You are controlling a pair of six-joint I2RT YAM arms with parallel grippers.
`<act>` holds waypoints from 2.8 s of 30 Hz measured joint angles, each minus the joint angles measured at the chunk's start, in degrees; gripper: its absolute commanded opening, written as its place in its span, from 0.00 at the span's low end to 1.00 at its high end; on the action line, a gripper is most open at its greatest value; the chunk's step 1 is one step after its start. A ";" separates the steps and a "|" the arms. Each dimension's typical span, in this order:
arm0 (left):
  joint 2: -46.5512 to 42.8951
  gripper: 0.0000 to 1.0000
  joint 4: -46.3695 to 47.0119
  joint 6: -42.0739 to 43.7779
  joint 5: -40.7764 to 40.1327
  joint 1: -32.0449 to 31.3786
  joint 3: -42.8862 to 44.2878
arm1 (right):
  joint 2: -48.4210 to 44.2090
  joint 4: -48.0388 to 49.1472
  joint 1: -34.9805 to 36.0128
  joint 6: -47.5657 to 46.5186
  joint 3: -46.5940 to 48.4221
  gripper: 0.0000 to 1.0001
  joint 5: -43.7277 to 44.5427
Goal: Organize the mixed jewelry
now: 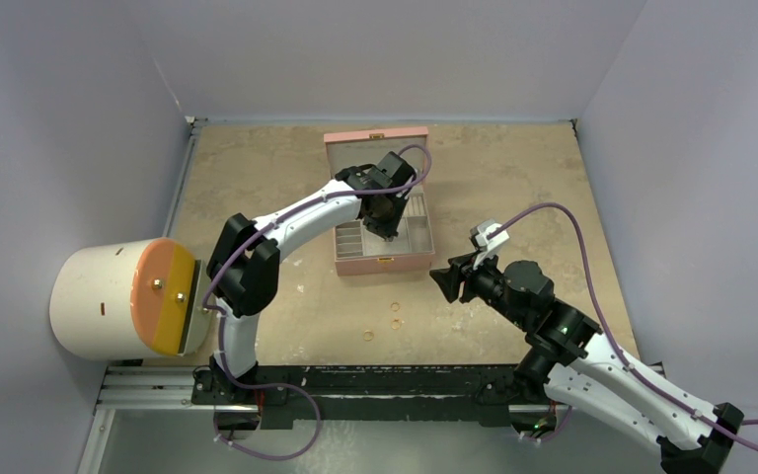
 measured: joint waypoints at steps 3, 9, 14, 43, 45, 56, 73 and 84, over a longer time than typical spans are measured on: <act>0.00 0.00 0.11 0.00 -0.17 0.00 0.00 | -0.02 0.00 0.00 0.00 0.00 0.54 0.00; 0.00 0.00 0.15 0.00 -0.39 0.00 0.00 | -0.04 0.00 0.00 0.02 -0.02 0.54 -0.02; 0.00 0.00 0.24 0.00 -0.39 0.00 -0.13 | -0.04 0.00 0.00 0.04 -0.04 0.54 -0.02; -0.57 0.24 2.51 -0.02 -1.66 -0.76 -2.38 | 0.87 -0.02 0.00 0.83 -0.04 0.59 -0.15; -0.63 0.29 2.80 0.00 -1.33 -0.76 -2.43 | 1.16 -0.02 0.00 0.85 -0.04 0.59 -0.17; -1.42 0.31 3.98 0.00 -0.44 -0.76 -3.23 | 2.40 -0.31 0.00 1.07 -0.02 0.59 -0.61; -14.67 0.32 4.55 -0.11 -1.29 -0.74 -5.40 | 5.57 -1.49 0.00 4.68 0.26 0.59 0.39; -37.73 0.34 7.19 -1.55 -11.34 -0.74 -16.70 | 16.50 -4.68 0.00 7.30 3.93 0.46 0.24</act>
